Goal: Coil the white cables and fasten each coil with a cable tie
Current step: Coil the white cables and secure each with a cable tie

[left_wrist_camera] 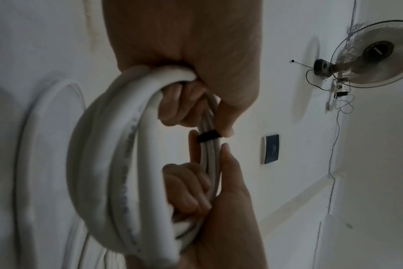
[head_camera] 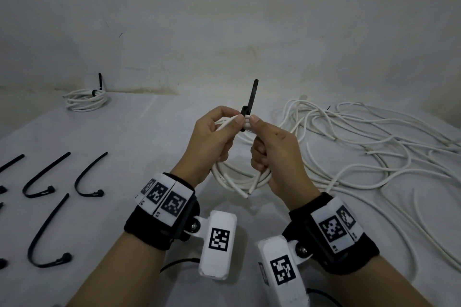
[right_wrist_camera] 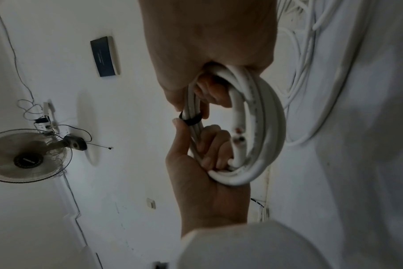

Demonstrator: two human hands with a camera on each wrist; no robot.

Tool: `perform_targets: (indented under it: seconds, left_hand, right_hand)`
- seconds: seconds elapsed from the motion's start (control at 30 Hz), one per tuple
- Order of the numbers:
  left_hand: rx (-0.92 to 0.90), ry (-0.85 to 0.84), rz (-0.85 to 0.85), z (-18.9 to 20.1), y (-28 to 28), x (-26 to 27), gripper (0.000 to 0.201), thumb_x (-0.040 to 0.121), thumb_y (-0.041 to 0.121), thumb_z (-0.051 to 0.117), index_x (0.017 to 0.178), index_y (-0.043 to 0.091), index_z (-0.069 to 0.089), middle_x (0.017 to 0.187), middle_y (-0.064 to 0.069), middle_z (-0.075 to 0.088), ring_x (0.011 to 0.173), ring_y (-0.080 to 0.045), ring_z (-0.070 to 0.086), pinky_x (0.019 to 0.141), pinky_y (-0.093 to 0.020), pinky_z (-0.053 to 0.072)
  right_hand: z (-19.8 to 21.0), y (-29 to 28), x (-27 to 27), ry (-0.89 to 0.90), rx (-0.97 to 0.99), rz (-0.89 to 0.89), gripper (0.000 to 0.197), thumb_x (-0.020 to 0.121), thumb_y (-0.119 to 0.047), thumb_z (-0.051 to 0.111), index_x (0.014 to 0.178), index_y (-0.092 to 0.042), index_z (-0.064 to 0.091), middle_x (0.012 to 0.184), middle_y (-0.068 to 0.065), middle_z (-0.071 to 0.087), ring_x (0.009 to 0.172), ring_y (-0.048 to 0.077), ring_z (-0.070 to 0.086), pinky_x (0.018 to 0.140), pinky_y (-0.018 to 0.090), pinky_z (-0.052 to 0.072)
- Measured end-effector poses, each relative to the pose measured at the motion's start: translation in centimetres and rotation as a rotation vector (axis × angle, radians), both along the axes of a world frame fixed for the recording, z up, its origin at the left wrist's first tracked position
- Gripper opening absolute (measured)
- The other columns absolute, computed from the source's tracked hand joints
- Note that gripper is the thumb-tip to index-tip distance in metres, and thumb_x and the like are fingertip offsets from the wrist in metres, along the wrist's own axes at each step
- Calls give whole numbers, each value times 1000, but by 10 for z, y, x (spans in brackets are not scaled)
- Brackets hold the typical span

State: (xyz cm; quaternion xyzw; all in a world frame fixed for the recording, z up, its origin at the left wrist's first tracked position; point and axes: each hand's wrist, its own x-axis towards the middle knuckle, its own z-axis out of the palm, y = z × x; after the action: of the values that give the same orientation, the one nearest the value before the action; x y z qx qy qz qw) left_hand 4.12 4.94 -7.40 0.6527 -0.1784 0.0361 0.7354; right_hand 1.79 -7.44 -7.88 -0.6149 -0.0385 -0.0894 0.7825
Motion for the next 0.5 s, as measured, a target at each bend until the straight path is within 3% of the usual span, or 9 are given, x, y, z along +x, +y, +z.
perform_targets:
  seconds: [0.1,0.17,0.23,0.33,0.4,0.5]
  left_hand:
    - [-12,-32,-14,-2,0,-1,12,94,15,53,82,15,54,45,10,35,36,-3,23,37,-15,19]
    - [-27,-41,-46,-3,1,-2,11,92,17,55,81,15,54,49,5,35,37,-4,23,37,-15,19]
    - [-39,-33,-103,-4,3,-2,12,87,23,59,80,15,54,52,1,34,37,-4,22,38,-15,18]
    - [-38,-27,-185,-7,4,-2,14,86,25,62,80,15,55,52,5,35,38,-4,21,39,-15,17]
    - [-30,-23,-205,-7,3,-3,11,86,23,58,81,14,54,51,8,38,38,-4,21,39,-16,15]
    - [-55,-7,-212,-7,1,-4,11,85,23,54,81,13,53,49,8,34,37,-3,20,38,-15,15]
  right_hand:
    - [1,-4,2,-6,-58,-33,33,92,-29,57,86,0,71,56,3,41,48,12,39,46,23,38]
    - [4,-9,3,-3,-84,-39,28,93,-30,56,76,-13,72,59,-2,60,57,9,55,53,21,48]
    - [6,-15,4,-35,-47,-23,20,93,-23,58,81,-14,72,68,0,70,64,9,64,58,20,52]
    - [11,-23,8,-113,66,-76,7,88,-5,62,93,-2,66,75,7,71,68,17,68,62,25,55]
    - [12,-28,9,-171,121,-150,13,84,2,65,96,-1,61,75,11,71,72,24,70,66,31,57]
    - [14,-31,8,-299,0,-255,15,81,4,68,89,-5,60,76,12,69,69,29,70,61,32,56]
